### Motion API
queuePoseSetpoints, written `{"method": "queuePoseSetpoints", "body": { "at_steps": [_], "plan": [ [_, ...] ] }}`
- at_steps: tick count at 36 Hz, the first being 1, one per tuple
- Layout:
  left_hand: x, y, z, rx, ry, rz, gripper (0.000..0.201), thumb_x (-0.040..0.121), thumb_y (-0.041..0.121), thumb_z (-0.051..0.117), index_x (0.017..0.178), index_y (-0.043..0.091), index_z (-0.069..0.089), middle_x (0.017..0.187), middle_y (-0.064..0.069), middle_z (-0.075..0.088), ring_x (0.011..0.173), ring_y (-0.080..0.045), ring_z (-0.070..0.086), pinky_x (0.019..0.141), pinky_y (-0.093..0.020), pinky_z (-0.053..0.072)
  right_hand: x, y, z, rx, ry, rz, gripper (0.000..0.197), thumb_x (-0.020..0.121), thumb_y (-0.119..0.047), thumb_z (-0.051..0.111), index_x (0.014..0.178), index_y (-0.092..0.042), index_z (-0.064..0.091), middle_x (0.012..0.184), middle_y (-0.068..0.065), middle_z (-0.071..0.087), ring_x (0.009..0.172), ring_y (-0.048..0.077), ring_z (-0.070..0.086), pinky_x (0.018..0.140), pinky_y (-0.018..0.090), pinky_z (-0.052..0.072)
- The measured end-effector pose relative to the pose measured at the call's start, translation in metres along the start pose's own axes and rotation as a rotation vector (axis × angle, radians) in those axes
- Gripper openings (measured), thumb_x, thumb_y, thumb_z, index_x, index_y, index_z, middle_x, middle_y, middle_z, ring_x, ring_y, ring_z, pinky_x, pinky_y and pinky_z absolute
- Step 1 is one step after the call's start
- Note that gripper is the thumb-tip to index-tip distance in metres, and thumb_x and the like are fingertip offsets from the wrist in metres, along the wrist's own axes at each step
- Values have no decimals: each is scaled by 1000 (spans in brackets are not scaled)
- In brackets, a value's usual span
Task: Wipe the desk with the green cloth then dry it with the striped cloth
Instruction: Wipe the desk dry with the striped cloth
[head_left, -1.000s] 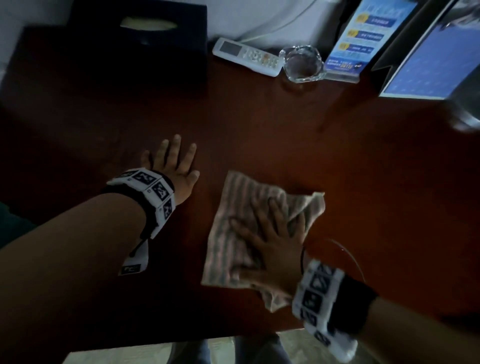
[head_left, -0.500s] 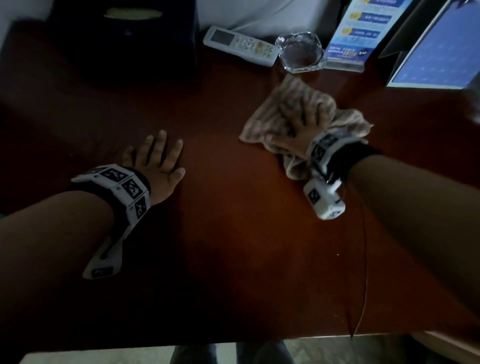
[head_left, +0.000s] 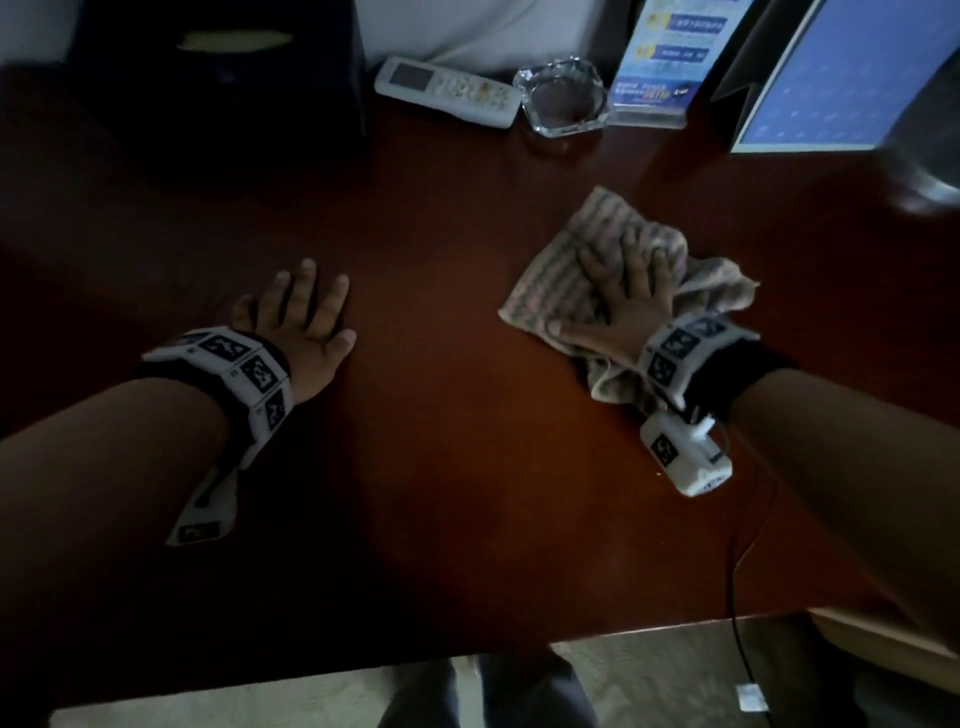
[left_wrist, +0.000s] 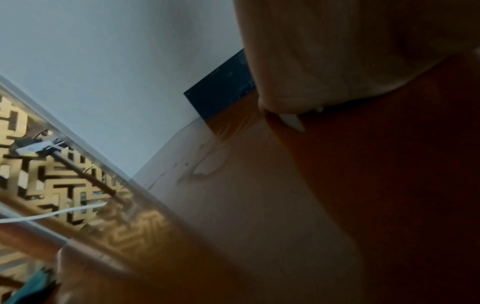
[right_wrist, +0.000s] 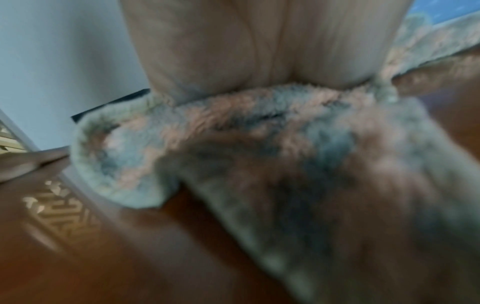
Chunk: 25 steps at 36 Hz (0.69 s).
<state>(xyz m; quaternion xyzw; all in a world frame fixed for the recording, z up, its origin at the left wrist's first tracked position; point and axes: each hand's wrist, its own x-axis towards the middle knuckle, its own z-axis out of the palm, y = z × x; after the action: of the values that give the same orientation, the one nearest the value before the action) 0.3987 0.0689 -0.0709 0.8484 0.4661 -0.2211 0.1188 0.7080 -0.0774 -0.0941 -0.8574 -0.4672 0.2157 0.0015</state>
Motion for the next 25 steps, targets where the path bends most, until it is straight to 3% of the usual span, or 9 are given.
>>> {"method": "queuePoseSetpoints", "body": {
  "at_steps": [2, 5, 11, 19, 25],
  "plan": [
    [0, 2, 0, 19, 6, -35, 58, 99, 48, 16, 149, 34, -10, 156, 2, -21, 145, -19, -14, 117, -44, 1, -26, -6, 5, 34, -20, 31, 97, 65, -84, 46, 142, -55, -5, 153, -9, -28, 139, 29, -29, 113, 58, -9],
    [-1, 6, -4, 5, -26, -58, 57, 99, 48, 13, 148, 35, -13, 156, 2, -22, 145, -19, -15, 117, -44, 1, -59, -14, 13, 67, -27, 58, 98, 60, -86, 44, 139, -59, -7, 151, -15, -31, 139, 26, -30, 111, 64, -3],
    [-1, 7, -5, 25, -47, -57, 57, 100, 47, 10, 147, 32, -18, 155, 1, -26, 144, -21, -18, 116, -46, -2, -128, -30, 30, 49, -110, 91, 96, 63, -86, 45, 131, -66, -19, 142, -19, -43, 136, 23, -35, 104, 71, -8],
    [2, 2, 0, -27, -28, -48, 56, 99, 50, 12, 148, 36, -12, 156, 3, -22, 145, -20, -16, 117, -47, -3, -231, -49, 66, 17, -176, 94, 99, 56, -91, 35, 128, -64, -27, 139, -17, -49, 130, 21, -44, 101, 72, -12],
    [7, -1, 5, -12, -13, -36, 57, 99, 51, 12, 148, 36, -11, 156, 2, -21, 145, -20, -15, 116, -48, -2, -248, -72, 78, 33, -187, 126, 98, 60, -90, 37, 127, -64, -29, 137, -13, -53, 124, 21, -51, 102, 72, -11]
  ]
}}
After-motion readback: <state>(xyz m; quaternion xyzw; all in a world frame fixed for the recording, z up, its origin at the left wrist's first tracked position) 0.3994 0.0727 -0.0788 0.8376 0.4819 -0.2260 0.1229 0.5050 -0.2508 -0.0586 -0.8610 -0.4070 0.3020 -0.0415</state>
